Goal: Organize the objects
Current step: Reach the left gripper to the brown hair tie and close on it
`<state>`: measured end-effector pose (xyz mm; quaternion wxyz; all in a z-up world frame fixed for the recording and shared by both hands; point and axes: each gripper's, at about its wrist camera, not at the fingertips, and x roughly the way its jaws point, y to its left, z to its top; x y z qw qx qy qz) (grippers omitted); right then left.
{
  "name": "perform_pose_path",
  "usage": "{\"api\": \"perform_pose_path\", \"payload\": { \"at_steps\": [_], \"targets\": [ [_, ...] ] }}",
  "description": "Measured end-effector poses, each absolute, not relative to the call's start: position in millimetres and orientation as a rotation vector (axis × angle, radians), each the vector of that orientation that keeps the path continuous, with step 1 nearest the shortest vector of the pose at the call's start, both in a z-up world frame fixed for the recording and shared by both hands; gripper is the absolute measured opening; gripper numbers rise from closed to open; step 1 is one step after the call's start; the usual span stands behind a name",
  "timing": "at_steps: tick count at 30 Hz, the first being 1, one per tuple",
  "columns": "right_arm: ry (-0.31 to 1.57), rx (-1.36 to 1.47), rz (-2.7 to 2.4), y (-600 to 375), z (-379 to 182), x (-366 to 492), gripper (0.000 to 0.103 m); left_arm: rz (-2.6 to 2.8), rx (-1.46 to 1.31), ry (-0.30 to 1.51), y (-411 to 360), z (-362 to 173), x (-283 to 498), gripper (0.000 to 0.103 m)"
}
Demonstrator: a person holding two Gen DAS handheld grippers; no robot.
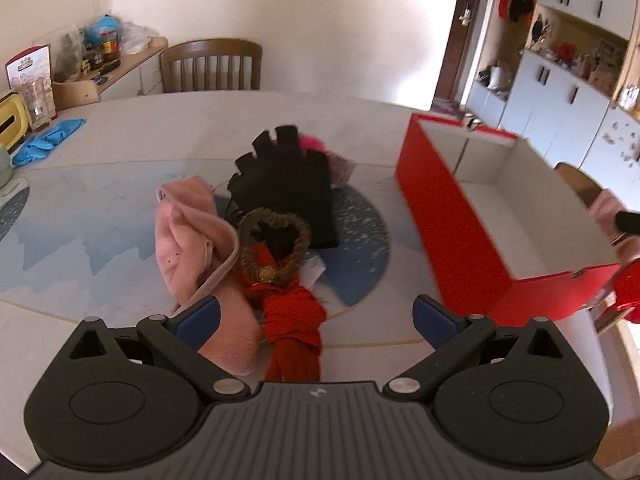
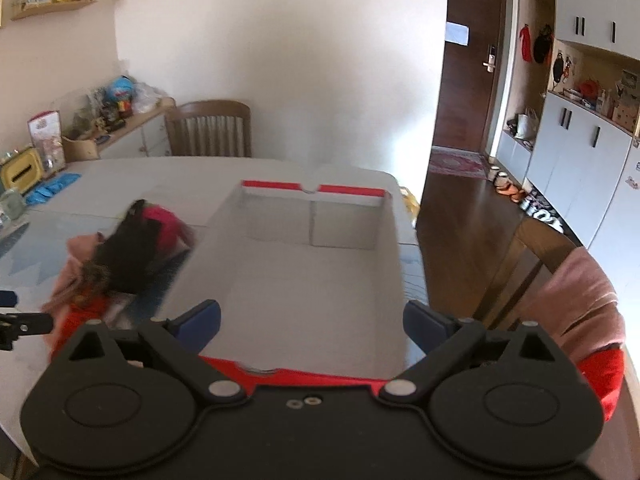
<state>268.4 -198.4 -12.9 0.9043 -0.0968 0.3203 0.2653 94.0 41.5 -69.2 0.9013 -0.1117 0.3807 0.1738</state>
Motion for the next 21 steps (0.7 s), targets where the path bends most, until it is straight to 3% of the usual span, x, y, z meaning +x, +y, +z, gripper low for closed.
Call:
{"api": "perform_pose_path", "payload": {
  "at_steps": [14,21],
  "targets": [
    [0.779,-0.214,0.489,-216,-42,337,0.086,0.423,-0.145,0.815,55,-92,142,0.097],
    [0.829,-0.206,0.492,-219,-55,359,0.078,0.419,-0.088,0.845,56,-103,171,0.072]
  ]
}}
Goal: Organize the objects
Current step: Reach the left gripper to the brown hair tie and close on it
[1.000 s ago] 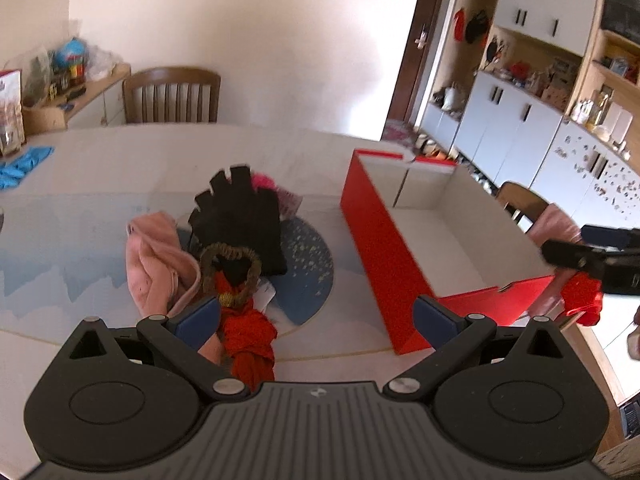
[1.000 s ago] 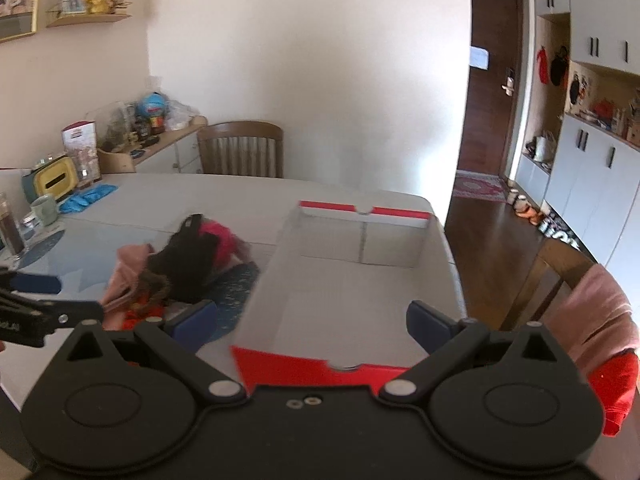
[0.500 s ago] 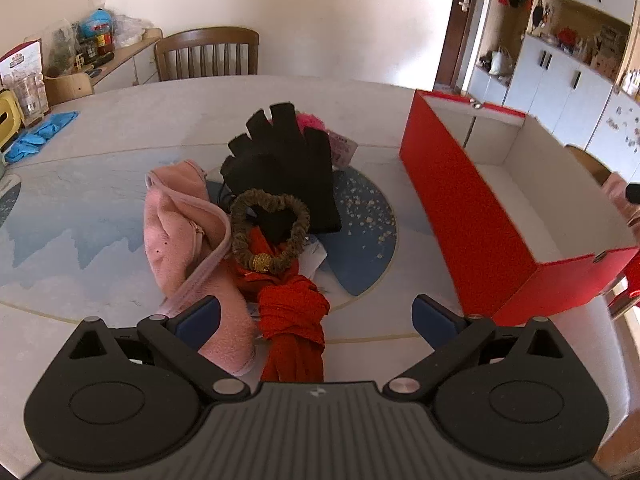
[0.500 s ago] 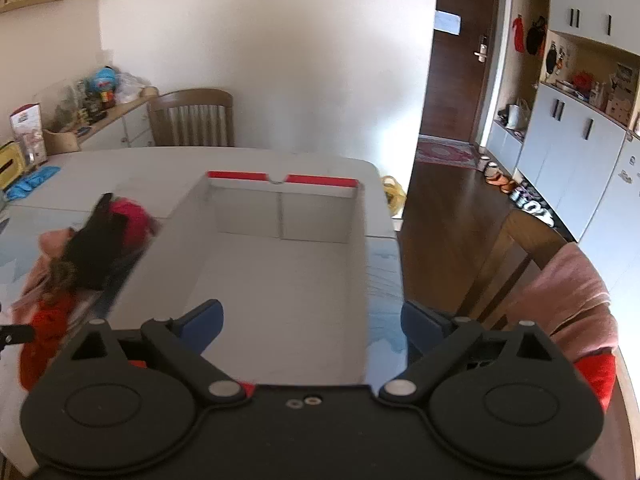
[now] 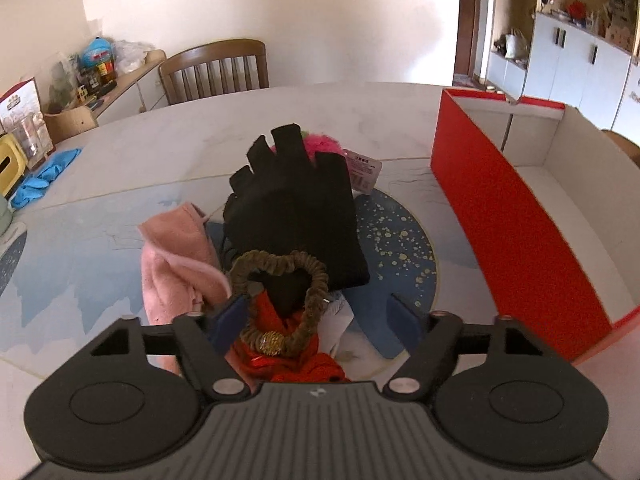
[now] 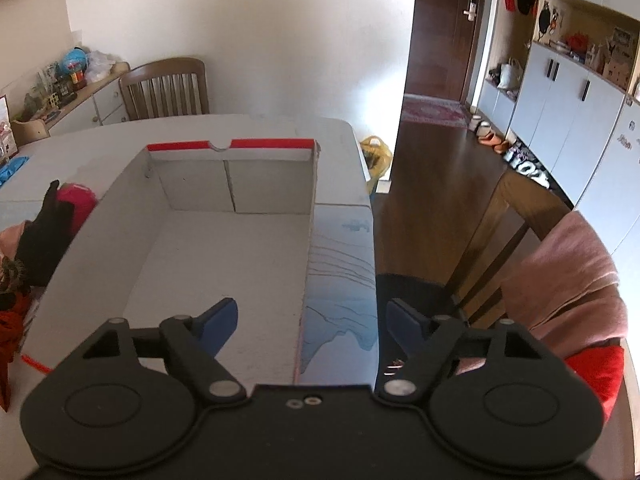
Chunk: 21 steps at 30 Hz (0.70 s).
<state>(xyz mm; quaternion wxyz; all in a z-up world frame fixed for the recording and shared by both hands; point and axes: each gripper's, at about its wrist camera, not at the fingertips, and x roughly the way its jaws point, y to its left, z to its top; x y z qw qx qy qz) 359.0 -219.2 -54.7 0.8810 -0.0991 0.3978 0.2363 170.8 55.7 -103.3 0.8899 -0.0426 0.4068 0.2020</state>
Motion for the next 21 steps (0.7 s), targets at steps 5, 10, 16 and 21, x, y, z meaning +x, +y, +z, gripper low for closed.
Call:
{"api": "perform_pose_path", "payload": {
  "at_steps": [5,10,16,21],
  "targets": [
    [0.859,-0.212,0.497,-217,-62,369,0.072,0.432,-0.058,0.876,58,-114,182,0.061],
    [0.884,-0.233,0.503,-209,-70,379,0.059,0.453,-0.022,0.886,58,-119,187,0.047],
    [0.907,-0.243,0.501,-200,-73,385,0.036,0.477,0.007,0.889,55,-120,190,0.033],
    [0.929,-0.244,0.505,-197,-74,386,0.023,0.481,0.039,0.894,51,-118,188,0.021]
  ]
}}
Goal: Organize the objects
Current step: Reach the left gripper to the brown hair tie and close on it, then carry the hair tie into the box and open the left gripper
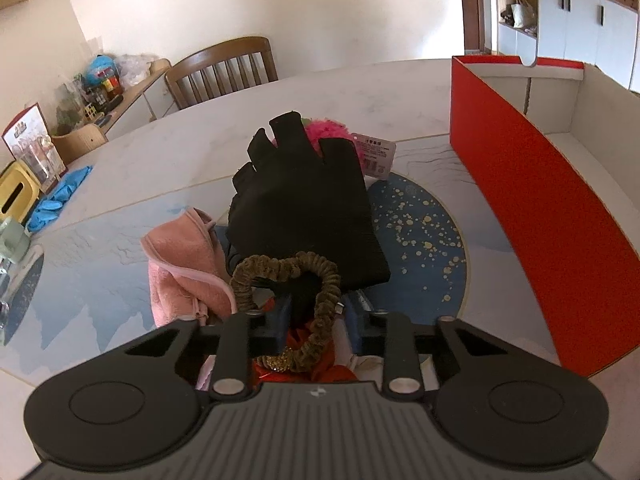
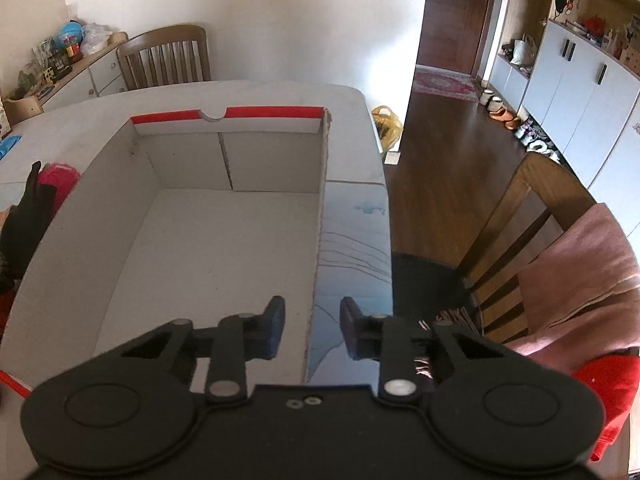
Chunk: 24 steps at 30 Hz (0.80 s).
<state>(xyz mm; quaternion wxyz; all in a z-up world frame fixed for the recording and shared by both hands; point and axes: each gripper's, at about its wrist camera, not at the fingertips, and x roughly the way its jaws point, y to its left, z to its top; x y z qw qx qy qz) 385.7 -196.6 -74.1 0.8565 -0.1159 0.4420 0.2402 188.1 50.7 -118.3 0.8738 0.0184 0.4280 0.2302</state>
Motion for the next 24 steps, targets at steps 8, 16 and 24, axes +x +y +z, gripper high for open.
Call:
{"api": "perform_pose_path", "payload": {
  "at_steps": [8,16,24],
  "targets": [
    [0.943,-0.262,0.506,-194,-76,384,0.006,0.496,0.005,0.868,55,-110,180,0.009],
    [0.939,-0.26,0.507,-196,-76,384,0.003,0.487,-0.051,0.814,60,-91,170,0.007],
    [0.939,-0.272,0.518,-196,-76,386,0.003,0.423,-0.123,0.742,54,-49,166,0.007]
  ]
}}
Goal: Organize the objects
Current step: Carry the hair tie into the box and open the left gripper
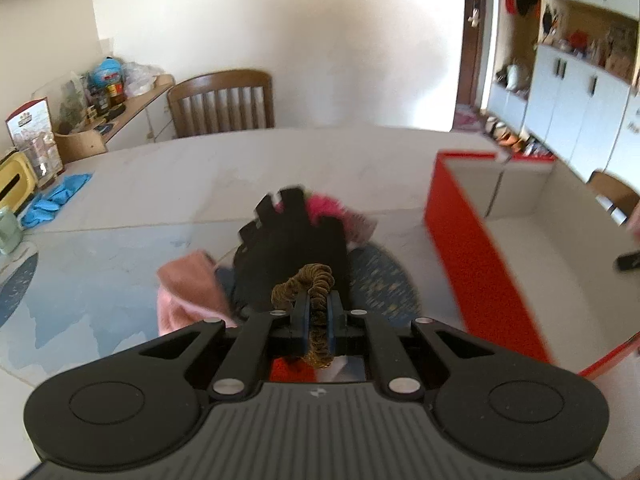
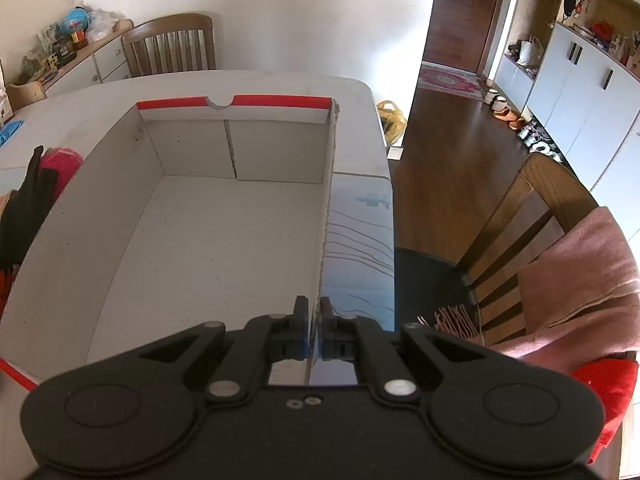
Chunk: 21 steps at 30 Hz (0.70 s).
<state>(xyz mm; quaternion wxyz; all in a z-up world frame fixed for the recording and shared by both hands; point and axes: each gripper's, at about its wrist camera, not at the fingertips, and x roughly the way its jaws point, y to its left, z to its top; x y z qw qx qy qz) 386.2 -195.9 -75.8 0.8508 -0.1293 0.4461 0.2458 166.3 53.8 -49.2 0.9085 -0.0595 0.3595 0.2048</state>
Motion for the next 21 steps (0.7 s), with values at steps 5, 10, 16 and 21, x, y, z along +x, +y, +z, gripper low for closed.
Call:
{"api": "perform_pose_path", "payload": {
  "at_steps": [5,10,16,21],
  "targets": [
    [0.939,-0.269,0.527,-196,-77,387,0.003,0.326,-0.148,0.688,36,-19,174,0.007],
    [0.941,-0.262,0.532,-197,-76,388,0.004,0.217,-0.122,0.657,6,2,196,0.007],
    [0.94,-0.264,0.537,-197,-75,387,0.004,0.096,-0.066,0.659,-26,8,232,0.007],
    [0.941,-0.268,0.536,-198,-74,387,0.004,0.013,-0.008,0.677,-51,1,264,0.007]
  ]
}}
